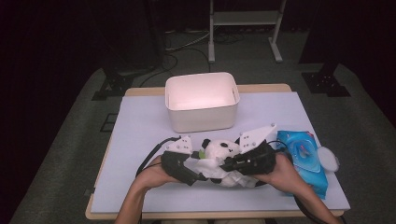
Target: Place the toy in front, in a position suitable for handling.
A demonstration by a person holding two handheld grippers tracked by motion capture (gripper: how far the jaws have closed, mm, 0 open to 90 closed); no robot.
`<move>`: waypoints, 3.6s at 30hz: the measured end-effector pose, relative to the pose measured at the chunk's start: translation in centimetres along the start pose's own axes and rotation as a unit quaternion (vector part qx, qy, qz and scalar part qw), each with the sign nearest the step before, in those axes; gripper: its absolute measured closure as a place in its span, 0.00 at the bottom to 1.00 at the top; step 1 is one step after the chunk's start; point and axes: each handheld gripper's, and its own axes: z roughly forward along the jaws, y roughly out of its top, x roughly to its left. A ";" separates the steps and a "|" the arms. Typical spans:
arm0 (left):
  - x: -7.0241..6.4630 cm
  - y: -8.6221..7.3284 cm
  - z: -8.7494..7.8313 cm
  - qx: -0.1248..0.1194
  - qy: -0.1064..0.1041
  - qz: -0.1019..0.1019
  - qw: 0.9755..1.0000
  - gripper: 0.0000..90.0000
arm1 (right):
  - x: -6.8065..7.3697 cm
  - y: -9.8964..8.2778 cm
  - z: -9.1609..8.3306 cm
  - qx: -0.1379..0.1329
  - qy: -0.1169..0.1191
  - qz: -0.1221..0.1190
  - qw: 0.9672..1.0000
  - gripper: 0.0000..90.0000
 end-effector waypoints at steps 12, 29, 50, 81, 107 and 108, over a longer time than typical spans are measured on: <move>0.3 -0.3 -0.1 0.002 -0.008 0.000 1.000 0.28 | -0.7 1.7 -0.1 0.006 -0.021 -0.008 1.000 0.94; 0.4 -0.4 0.0 0.000 -0.006 -0.003 1.000 0.26 | -3.0 -1.6 -3.2 0.003 -0.050 0.049 0.998 0.93; 1.0 -0.8 -0.3 0.001 0.003 -0.019 1.000 0.27 | -1.6 -2.5 -2.3 0.012 -0.018 0.042 0.999 0.93; 1.5 -1.4 -0.2 0.009 -0.017 -0.038 0.999 0.22 | -4.1 -3.1 -2.3 0.029 -0.049 0.080 0.995 0.93; 2.4 -2.0 1.5 0.031 -0.037 -0.102 0.994 0.11 | -1.4 -4.3 0.0 0.049 -0.008 0.054 0.997 0.93; 2.4 -2.1 1.5 0.030 -0.034 -0.101 0.994 0.11 | -1.4 -4.2 0.0 0.047 -0.007 0.051 0.998 0.93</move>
